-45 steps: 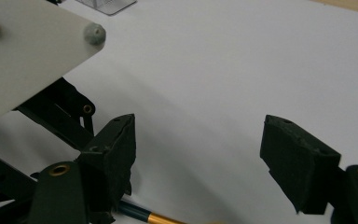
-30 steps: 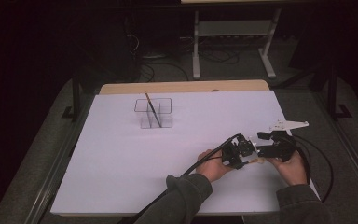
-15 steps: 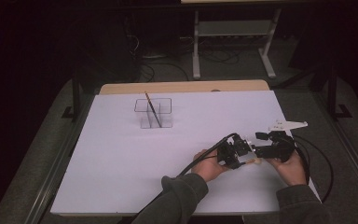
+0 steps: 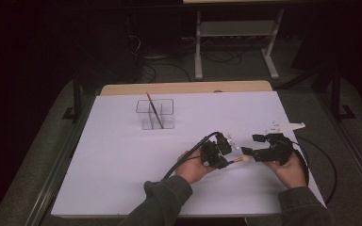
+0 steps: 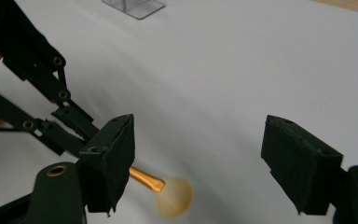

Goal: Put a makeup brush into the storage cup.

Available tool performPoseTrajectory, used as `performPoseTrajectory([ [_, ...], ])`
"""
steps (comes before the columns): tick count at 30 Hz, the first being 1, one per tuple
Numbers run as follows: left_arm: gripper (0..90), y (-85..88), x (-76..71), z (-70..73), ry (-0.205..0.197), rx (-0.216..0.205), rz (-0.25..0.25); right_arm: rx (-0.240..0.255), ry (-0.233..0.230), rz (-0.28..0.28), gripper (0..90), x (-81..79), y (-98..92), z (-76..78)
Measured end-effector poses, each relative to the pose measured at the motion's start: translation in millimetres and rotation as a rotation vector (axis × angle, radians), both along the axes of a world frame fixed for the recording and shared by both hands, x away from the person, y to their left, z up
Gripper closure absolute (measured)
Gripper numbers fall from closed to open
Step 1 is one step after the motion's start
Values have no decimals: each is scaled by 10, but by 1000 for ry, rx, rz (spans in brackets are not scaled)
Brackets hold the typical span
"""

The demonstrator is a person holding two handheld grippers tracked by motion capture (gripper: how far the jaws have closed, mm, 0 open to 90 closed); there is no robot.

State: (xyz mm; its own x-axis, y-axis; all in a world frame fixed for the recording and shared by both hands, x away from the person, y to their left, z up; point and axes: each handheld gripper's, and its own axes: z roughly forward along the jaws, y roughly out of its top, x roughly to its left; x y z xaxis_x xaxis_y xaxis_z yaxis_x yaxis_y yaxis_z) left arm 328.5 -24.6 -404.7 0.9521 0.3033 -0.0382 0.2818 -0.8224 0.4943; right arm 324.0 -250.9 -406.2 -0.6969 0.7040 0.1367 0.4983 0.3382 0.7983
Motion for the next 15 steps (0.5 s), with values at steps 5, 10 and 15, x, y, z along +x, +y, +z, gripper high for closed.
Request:
performPoseTrajectory([
  [5, 835, 239, -40, 55, -8, -25, 17, -11, 5, 38, 243, -35, 149, 37],
  [10, 835, 508, -74, 118, -10, -50, 30, -22, 7, 83, 242, -53, 302, 57],
  [15, 835, 758, -105, 162, -22, -74, 51, -22, 16, 121, 240, -58, 449, 70],
])
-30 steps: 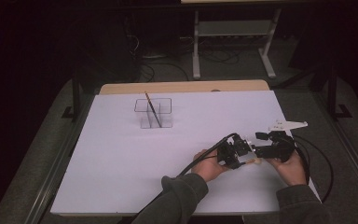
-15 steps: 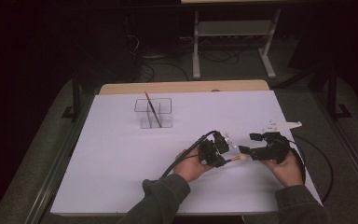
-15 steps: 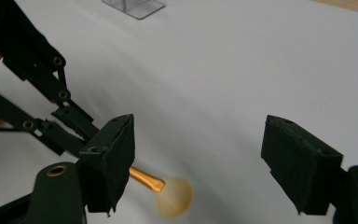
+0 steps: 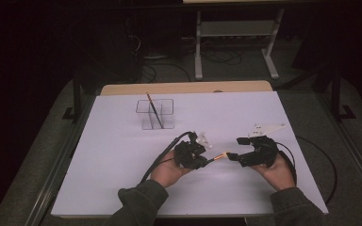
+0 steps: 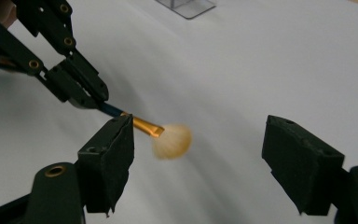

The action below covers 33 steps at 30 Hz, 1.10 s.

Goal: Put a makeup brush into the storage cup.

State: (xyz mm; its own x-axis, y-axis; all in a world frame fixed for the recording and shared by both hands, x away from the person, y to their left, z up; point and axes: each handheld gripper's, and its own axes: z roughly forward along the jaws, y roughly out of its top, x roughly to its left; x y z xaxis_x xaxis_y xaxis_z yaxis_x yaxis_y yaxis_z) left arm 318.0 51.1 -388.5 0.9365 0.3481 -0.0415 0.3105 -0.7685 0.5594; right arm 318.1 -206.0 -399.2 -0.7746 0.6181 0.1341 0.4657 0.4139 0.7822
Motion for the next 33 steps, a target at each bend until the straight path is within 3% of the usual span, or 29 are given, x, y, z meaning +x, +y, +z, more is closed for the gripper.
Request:
performPoseTrajectory([
  [12, 835, 484, -83, 44, -17, -91, 68, -11, 31, 89, 238, 34, 377, 19],
  [24, 835, 902, -145, 130, -52, -159, 93, -3, 75, 156, 238, 97, 651, 100],
  [30, 835, 994, -174, 170, -66, -191, 96, -12, 85, 191, 228, 123, 789, 226],
  [33, 836, 1031, -189, 191, -79, -188, 87, -8, 88, 217, 231, 135, 870, 301],
])
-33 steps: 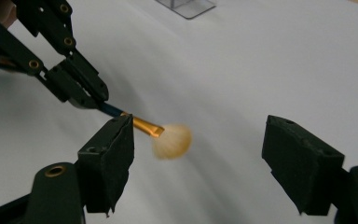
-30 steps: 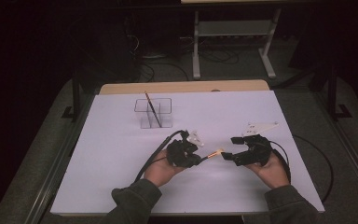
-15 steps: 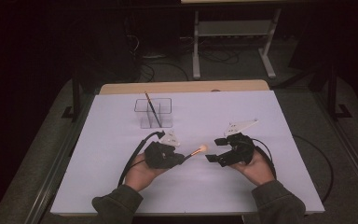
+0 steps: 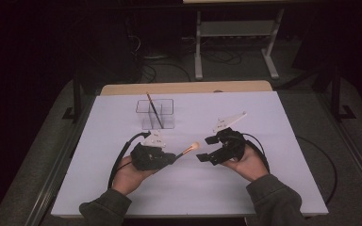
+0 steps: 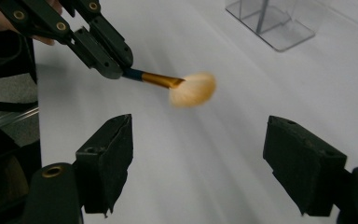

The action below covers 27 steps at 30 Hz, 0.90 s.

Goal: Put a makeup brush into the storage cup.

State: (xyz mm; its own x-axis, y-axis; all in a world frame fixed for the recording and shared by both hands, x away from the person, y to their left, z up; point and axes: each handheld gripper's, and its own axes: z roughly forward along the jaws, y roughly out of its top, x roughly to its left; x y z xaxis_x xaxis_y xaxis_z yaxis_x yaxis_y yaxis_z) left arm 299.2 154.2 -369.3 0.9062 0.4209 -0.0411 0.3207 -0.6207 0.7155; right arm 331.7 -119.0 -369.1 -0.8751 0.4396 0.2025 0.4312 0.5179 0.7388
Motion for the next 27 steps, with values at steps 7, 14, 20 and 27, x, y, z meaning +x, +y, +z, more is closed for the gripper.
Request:
performPoseTrajectory([
  [7, 835, 112, -74, 94, -58, -67, 0, 35, 14, 51, 242, 27, 79, 174],
  [14, 835, 155, -106, 145, -92, -100, -20, 75, 58, 97, 280, 70, 169, 216],
  [20, 835, 111, -129, 122, -97, -107, -51, 103, 92, 131, 403, 90, 223, 203],
  [27, 835, 67, -153, 98, -100, -102, -79, 127, 144, 170, 602, 116, 236, 170],
])
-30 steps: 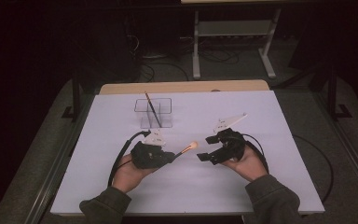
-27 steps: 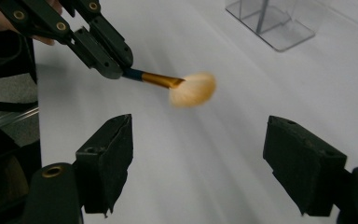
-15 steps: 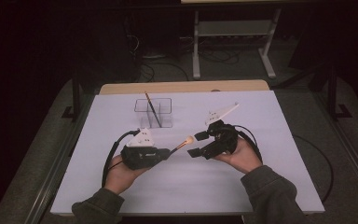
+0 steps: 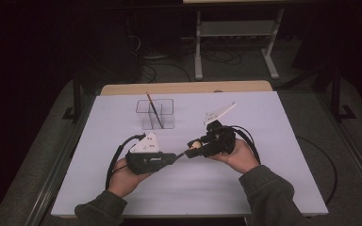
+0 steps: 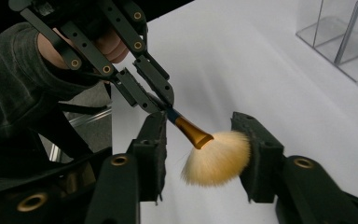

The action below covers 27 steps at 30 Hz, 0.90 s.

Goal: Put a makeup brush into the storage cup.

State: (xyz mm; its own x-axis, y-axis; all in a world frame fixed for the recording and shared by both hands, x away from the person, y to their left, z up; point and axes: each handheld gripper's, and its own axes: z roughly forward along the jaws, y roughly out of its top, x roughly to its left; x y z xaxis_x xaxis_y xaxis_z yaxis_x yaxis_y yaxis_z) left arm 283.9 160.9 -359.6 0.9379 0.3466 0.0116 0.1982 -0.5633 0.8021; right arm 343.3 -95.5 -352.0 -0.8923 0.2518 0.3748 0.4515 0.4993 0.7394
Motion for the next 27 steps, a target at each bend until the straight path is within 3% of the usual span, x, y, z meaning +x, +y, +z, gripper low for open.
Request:
performPoseTrajectory([
  [5, 835, -16, -3, -14, 3, 10, -9, 12, 17, 10, 716, 18, -25, -18],
  [10, 836, -43, -5, -36, 1, 23, -14, 65, 63, 32, 799, 46, -64, -50],
  [14, 836, -82, 0, -64, -4, 57, -30, 89, 91, 51, 831, 49, -57, -52],
  [17, 833, -76, 26, -84, 30, 54, -52, 68, 95, 68, 832, 55, -49, -65],
  [19, 824, -83, 34, -93, 40, 59, -58, 62, 81, 73, 832, 46, -38, -63],
  [21, 741, -113, 37, -106, 66, 76, -59, 40, 52, 73, 832, 30, -28, -38],
  [27, 734, -161, 61, -91, 87, 120, -91, -5, 12, 102, 832, -26, 7, 55],
])
